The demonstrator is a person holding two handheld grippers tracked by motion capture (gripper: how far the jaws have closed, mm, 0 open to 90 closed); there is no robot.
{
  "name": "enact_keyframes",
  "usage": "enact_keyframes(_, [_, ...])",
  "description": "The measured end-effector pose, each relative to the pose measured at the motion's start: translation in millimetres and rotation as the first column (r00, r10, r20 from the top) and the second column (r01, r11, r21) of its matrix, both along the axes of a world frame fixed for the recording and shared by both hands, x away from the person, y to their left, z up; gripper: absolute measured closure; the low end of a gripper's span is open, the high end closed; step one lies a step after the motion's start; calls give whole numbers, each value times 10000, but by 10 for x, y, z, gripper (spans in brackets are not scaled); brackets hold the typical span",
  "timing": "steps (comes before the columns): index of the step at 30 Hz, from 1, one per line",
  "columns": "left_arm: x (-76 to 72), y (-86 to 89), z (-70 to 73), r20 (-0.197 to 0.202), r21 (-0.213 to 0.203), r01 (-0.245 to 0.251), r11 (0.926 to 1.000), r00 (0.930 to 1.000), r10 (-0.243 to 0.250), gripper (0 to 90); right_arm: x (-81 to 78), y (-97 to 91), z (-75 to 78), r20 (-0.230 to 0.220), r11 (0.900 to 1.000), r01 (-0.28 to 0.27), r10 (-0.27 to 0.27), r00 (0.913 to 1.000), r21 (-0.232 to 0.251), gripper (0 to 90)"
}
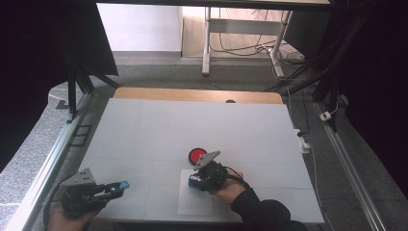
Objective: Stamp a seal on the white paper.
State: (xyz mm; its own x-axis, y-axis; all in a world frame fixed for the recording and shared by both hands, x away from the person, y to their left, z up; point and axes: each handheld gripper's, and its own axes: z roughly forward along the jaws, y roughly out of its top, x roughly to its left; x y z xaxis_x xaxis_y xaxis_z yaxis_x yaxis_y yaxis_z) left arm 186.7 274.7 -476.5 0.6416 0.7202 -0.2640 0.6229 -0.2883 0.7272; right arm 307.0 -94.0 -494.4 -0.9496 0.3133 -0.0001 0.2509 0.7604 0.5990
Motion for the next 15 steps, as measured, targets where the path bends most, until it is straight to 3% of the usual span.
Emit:
enact_keyframes(6, [0, -3, 0, -1, 28, 5, 10000, 10000, -5, 687, -58, 25, -3, 381, 9999, 9, -4, 9993, -140, 714])
enact_keyframes(15, [1, -2, 0, -19, 30, 8, 10000, 10000, -8, 686, 17, -33, -23, -319, 9990, 343, -333, 9989, 303, 714])
